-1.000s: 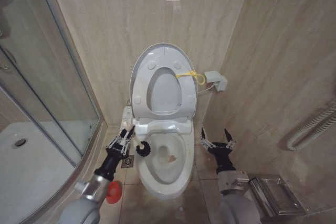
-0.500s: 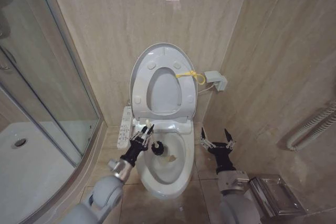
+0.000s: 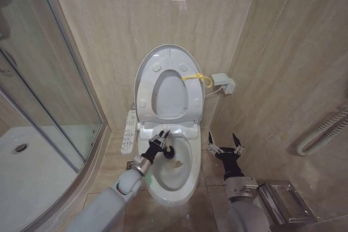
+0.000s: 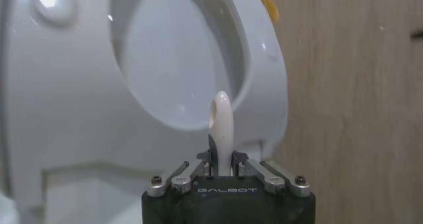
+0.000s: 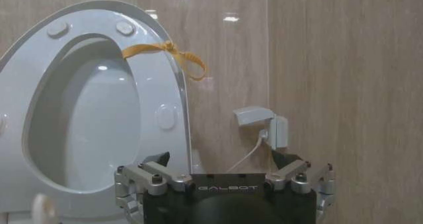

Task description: Open the toilet lid, clean the toilet bowl with a toilet brush, close the toilet lid, and flush.

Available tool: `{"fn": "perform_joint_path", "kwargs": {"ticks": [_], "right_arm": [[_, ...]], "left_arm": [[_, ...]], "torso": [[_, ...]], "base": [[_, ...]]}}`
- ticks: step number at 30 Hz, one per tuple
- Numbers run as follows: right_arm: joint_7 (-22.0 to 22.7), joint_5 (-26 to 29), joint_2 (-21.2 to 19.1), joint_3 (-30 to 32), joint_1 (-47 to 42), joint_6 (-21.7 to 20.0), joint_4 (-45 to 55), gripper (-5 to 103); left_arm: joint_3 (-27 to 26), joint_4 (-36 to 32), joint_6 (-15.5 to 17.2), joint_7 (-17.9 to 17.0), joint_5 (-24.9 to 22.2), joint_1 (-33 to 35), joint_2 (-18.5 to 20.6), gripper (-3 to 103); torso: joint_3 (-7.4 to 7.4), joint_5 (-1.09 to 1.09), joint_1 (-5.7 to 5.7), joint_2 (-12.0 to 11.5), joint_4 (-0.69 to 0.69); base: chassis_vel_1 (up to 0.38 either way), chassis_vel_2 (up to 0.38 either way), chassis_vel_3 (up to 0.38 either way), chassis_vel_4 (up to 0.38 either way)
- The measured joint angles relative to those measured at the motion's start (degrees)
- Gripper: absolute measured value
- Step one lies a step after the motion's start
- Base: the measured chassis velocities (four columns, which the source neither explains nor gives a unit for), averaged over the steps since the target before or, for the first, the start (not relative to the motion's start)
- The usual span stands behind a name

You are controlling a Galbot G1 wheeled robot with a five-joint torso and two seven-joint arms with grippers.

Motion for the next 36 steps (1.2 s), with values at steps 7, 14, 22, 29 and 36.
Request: {"fn": "perform_joint_path", "kwargs": {"ticks": [7, 14, 22, 29, 36], "right_arm": [[0.00, 0.00, 0.00, 0.00, 0.00, 0.00, 0.00, 100], [0.00, 0.00, 0.00, 0.00, 0.00, 0.00, 0.00, 100], [0.00, 0.00, 0.00, 0.00, 0.00, 0.00, 0.00, 100], [0.00, 0.00, 0.00, 0.00, 0.00, 0.00, 0.00, 100], [0.00, 0.00, 0.00, 0.00, 0.00, 0.00, 0.00, 100]], "left_arm": [[2.66, 5.40, -1.42, 0.44, 1.87, -0.25, -1.40, 19], [2.84, 8.76, -2.90, 0.74, 3.90, 0.35, -1.81, 19], [1.63, 8.38, -3.39, 0.83, 4.55, 0.33, -2.61, 19], [1.05, 1.21, -1.99, 0.14, 6.66, 1.19, -2.57, 19], [1.91, -3.10, -1.53, 0.03, 7.03, 1.28, -2.70, 19]], "torso": [[0.00, 0.00, 0.00, 0.00, 0.01], [-0.01, 0.00, -0.01, 0.01, 0.02], [0.00, 0.00, 0.00, 0.01, 0.00], [0.00, -0.01, -0.01, 0.01, 0.00], [0.00, 0.00, 0.00, 0.01, 0.02]], "base": [[0.000, 0.000, 0.000, 0.000], [0.000, 0.000, 0.000, 0.000], [0.000, 0.000, 0.000, 0.000], [0.000, 0.000, 0.000, 0.000], [0.000, 0.000, 0.000, 0.000]]}}
